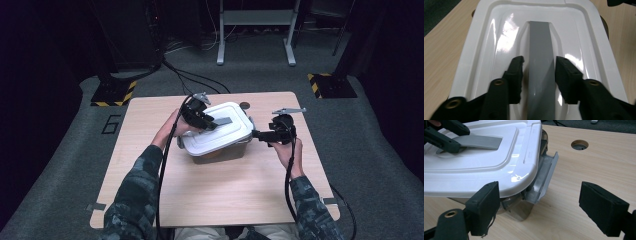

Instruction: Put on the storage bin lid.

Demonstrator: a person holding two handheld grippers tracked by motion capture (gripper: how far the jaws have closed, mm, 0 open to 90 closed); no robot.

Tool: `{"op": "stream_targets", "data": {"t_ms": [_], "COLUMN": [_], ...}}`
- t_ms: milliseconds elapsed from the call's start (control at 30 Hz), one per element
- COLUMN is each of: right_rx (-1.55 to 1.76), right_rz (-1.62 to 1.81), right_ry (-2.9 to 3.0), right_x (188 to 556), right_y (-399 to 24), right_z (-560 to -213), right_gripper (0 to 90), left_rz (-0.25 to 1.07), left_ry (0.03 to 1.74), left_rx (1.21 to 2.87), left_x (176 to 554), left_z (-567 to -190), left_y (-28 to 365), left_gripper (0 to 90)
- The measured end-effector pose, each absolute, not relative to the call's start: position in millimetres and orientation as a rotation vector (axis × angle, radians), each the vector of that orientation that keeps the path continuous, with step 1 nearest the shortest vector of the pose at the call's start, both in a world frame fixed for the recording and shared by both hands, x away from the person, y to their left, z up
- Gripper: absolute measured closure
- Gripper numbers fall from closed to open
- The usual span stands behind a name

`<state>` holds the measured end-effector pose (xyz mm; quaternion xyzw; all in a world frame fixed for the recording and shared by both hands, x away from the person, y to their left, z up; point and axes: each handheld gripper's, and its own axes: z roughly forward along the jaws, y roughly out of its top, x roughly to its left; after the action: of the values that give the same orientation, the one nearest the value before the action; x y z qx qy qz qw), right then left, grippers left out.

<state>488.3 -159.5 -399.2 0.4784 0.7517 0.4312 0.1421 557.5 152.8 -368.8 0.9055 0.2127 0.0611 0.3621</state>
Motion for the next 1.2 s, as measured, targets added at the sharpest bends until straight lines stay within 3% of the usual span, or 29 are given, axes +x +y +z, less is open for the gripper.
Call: {"op": "stream_targets", "data": {"t_ms": [100,200,500,867,1067,1200], "right_rx": [1.37,1.356,1.328,1.36,1.351,1.357], "right_rz": [1.241,1.246,1.229,1.21,1.196,1.19], "right_ry": [2.175,2.176,2.202,2.229,2.272,2.29], "right_x": [491,493,507,524,531,533], "right_y": [-156,-153,-138,-133,-126,-123], "right_z": [-397,-393,-386,-390,-393,-396], "right_gripper": [16.4,16.9,16.5,21.2,28.4,36.8], "left_rz": [0.208,0.261,0.394,0.414,0.385,0.345], "left_ry": [0.602,0.684,1.018,1.225,1.207,1.217], "left_rx": [2.292,2.23,2.028,1.963,1.946,1.931], "left_x": [553,546,523,497,495,496], "left_z": [-365,-361,-365,-389,-394,-394], "left_y": [162,178,234,250,242,241], "left_gripper": [33.7,20.2,8.8,9.5,25.5,31.5]}}
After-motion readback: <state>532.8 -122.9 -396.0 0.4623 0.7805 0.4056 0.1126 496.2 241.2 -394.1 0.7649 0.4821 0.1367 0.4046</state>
